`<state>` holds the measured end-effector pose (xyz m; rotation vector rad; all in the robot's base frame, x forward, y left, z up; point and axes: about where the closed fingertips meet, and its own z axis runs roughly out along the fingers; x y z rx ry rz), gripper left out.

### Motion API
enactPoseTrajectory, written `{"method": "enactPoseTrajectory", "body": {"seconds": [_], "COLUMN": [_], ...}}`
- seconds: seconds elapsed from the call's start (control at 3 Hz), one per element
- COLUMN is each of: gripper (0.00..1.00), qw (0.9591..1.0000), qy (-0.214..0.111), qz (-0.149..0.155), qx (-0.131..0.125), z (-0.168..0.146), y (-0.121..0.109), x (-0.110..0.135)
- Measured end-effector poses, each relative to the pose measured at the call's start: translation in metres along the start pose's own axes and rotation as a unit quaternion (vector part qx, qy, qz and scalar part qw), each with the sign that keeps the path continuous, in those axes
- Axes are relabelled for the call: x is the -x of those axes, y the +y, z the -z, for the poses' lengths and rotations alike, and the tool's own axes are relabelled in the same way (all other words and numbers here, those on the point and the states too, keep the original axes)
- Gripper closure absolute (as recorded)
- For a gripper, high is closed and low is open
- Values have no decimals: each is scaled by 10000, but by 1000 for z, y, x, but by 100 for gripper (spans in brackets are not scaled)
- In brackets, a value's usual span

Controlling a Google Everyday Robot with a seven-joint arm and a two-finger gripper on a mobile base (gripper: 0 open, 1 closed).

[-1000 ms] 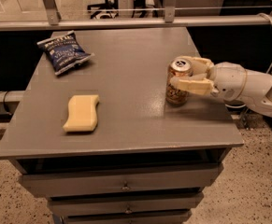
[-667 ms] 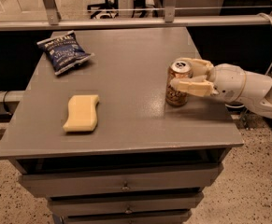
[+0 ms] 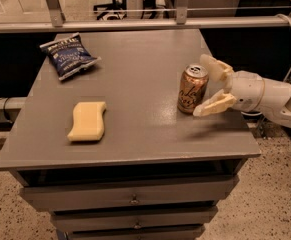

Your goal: Place orange can upright

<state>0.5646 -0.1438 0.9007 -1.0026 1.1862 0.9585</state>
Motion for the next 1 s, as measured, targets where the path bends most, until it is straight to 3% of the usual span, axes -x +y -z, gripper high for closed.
{"method": "enactPoseTrajectory", "body": {"seconds": [0.33, 0.67, 1.0], "gripper": [0, 0, 0], "qw": [9987, 9934, 9923], "qy": [469, 1031, 1101], "qz": [211, 444, 496], "qx": [-53, -237, -285], "z": [27, 76, 85], "y": [-4, -14, -17], "x": [10, 24, 27]}}
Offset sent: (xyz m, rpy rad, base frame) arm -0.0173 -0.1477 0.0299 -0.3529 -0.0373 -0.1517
